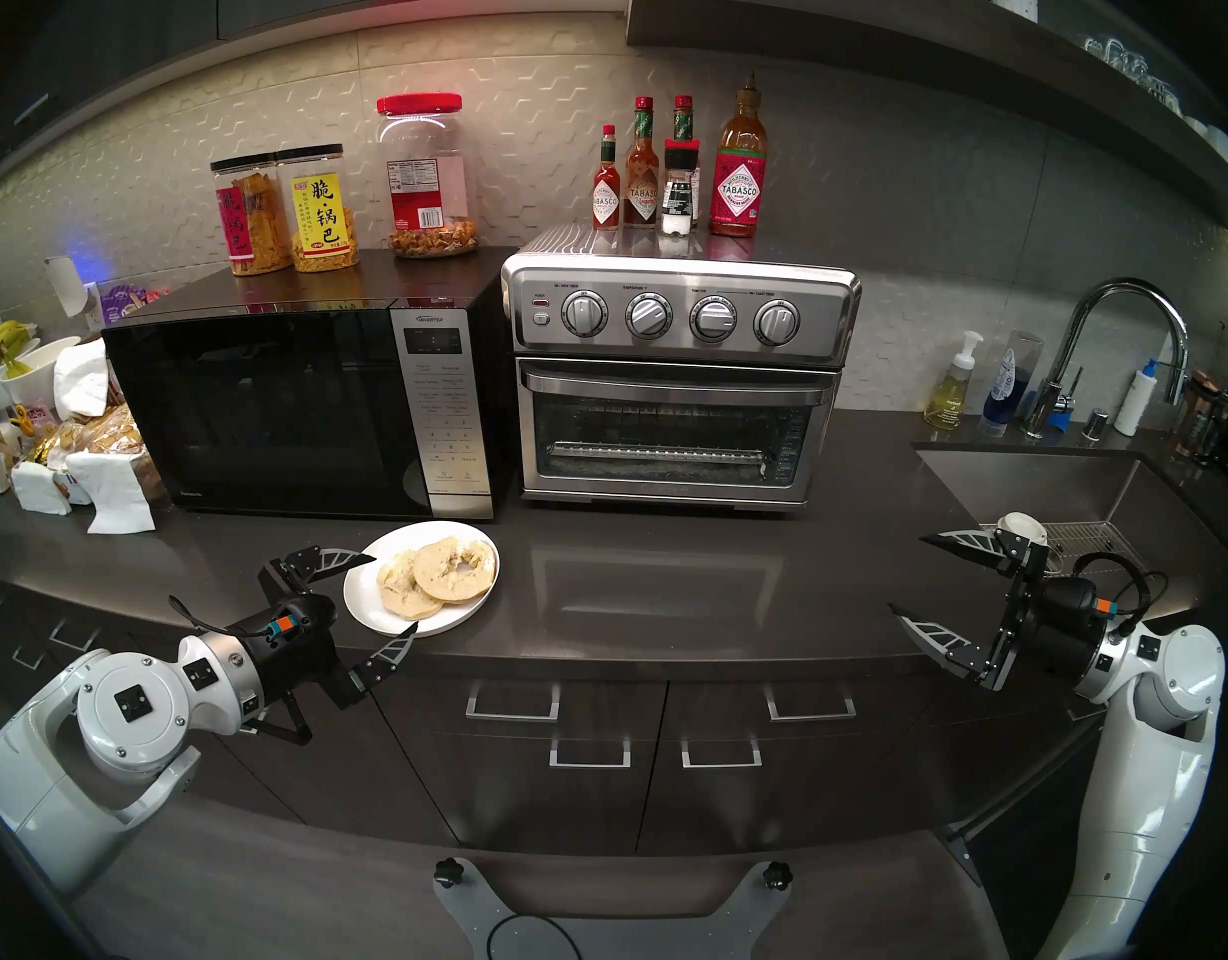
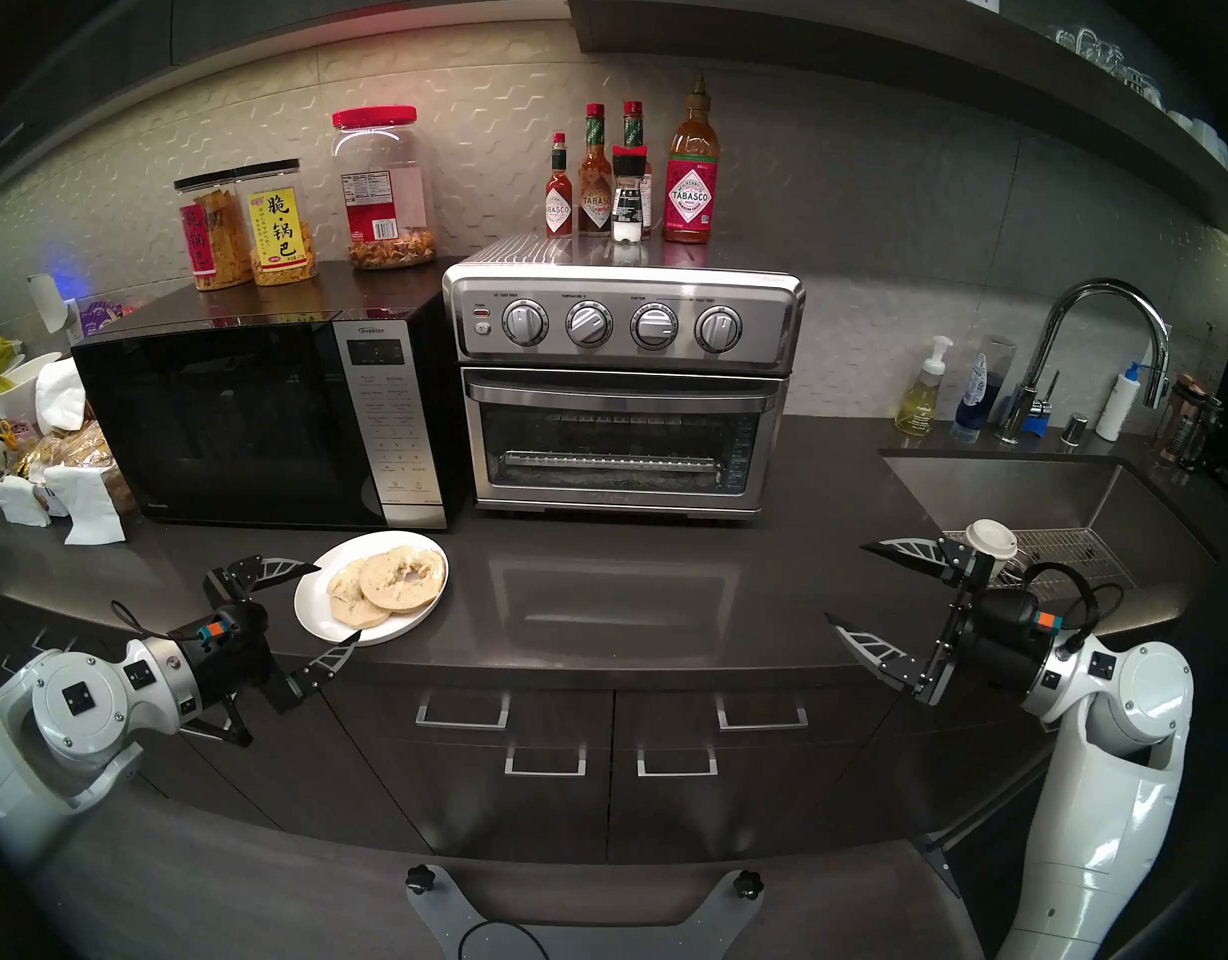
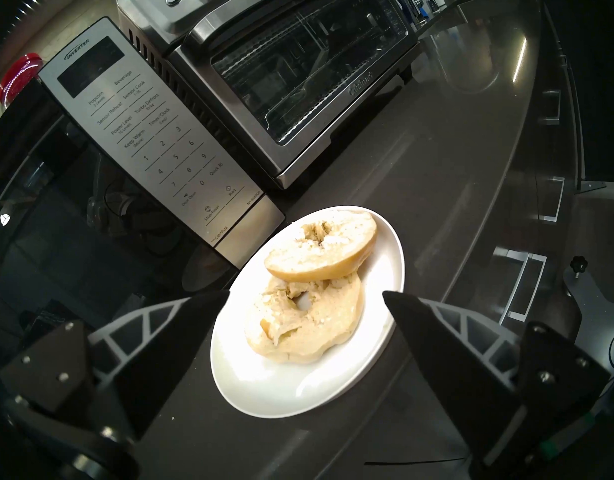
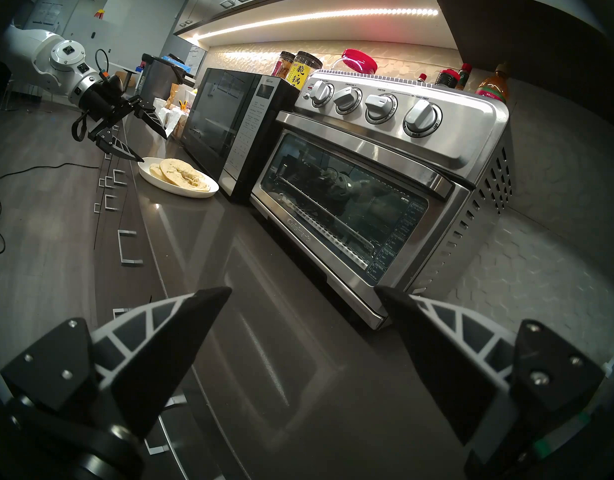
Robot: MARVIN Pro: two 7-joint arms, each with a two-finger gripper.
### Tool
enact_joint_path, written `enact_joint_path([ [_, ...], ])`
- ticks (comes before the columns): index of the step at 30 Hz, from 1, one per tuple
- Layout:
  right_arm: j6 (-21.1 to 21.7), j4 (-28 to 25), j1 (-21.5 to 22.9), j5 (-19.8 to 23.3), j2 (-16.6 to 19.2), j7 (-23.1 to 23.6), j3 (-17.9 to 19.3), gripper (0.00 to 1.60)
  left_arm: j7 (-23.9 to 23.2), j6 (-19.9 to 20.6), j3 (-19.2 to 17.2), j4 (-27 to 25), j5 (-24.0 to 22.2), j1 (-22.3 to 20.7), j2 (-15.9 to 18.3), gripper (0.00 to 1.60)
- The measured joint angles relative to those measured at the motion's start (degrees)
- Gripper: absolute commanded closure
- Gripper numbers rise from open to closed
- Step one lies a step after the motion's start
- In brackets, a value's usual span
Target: Open the oven and place the bagel inside on the rack
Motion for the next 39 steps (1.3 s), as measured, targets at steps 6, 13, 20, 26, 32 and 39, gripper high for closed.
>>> enact_joint_path([
  [6, 0.0, 0.0, 0.0, 0.0, 0.0, 0.0, 0.0, 0.00, 0.0, 0.0, 0.0, 0.0, 0.0, -0.1, -0.1, 0.00],
  [13, 0.0, 0.0, 0.0, 0.0, 0.0, 0.0, 0.0, 0.00, 0.0, -0.1, 0.0, 0.0, 0.0, -0.3, -0.1, 0.00],
  [20, 0.0, -1.4, -0.4, -0.3, -0.8, -0.4, 0.1, 0.00, 0.0, -0.1, 0.0, 0.0, 0.0, -0.3, -0.1, 0.00],
  [26, 0.1, -4.5, -1.4, -2.1, -3.1, -2.2, -0.9, 0.00, 0.0, -0.1, 0.0, 0.0, 0.1, -0.4, -0.1, 0.00],
  [32, -0.4, -6.4, -2.2, -3.8, -4.9, -3.7, -1.4, 0.00, 0.0, -0.1, 0.0, 0.0, 0.2, -0.4, -0.1, 0.00],
  [39, -1.3, -8.4, -2.2, -4.5, -6.9, -4.7, -2.5, 0.00, 0.0, -0.1, 0.0, 0.1, 0.2, -0.5, -0.1, 0.00],
])
